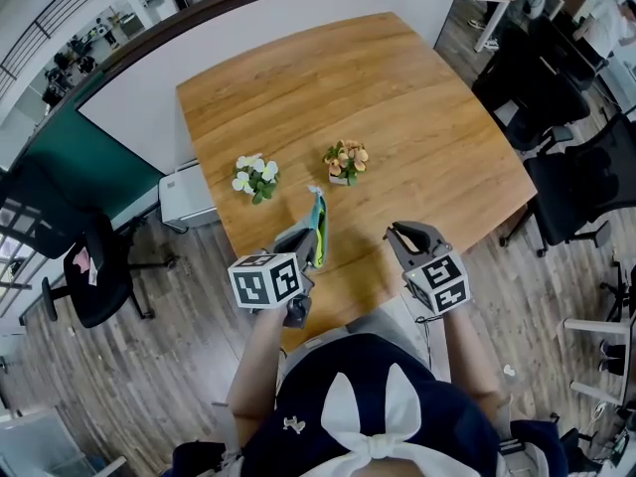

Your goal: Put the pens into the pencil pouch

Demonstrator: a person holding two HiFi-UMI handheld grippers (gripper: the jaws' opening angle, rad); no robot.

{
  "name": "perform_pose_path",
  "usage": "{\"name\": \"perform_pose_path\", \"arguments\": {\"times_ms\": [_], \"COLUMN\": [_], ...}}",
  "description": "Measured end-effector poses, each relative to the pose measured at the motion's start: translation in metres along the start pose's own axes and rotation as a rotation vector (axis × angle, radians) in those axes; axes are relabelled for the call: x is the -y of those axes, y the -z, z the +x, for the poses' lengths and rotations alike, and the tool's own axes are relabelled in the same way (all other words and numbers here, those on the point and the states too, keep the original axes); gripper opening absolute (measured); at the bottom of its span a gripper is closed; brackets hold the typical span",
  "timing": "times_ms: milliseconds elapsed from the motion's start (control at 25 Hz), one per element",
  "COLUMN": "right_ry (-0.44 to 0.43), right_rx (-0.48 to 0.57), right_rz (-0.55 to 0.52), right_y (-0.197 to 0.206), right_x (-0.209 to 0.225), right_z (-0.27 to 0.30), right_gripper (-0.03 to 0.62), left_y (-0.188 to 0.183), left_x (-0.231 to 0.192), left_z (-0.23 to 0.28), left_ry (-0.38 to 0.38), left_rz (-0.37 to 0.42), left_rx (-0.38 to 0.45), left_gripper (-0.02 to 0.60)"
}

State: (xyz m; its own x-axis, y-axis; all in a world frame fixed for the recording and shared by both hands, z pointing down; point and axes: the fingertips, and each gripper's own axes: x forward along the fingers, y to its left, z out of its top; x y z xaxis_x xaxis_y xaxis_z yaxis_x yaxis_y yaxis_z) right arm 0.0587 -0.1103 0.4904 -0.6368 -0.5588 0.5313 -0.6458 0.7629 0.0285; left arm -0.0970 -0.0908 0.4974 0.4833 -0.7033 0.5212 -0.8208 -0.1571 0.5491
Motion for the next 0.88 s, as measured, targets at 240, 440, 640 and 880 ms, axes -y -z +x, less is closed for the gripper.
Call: {"name": "perform_pose_path", "arguments": {"times_ms": [240,440,640,880], "right_ry": [-0.018,-0.039,-0.048,-0.082], "right_rx": [0.113,0.214,0.278,0.337], "right_rz": [0.04,0.082,0.106,0.109], "right_y": [-0.035,-0.07,-0.094,-0.117], "right_x": [-0.003,-0.004,-0.005,-0.014], "right_z": [-0.013,-0.028,-0.039,-0.047], "right_gripper": [0.049,0.048,0.049,0.049], "left_y": [0.003,0.005,0.006,0.007], "left_x": [0.0,-0.001,-0.001,0.0], "left_z": [-0.001,0.0,0.002,0.002], "left_ry": [0.001,0.003,0.003,0.01], "left_rz": [0.0,-0.002,-0.002,-0.006], "left_rx": [-0.004,-0.008,-0.012,-0.016], "left_gripper": [0.046,0.046,0.046,0.046]}}
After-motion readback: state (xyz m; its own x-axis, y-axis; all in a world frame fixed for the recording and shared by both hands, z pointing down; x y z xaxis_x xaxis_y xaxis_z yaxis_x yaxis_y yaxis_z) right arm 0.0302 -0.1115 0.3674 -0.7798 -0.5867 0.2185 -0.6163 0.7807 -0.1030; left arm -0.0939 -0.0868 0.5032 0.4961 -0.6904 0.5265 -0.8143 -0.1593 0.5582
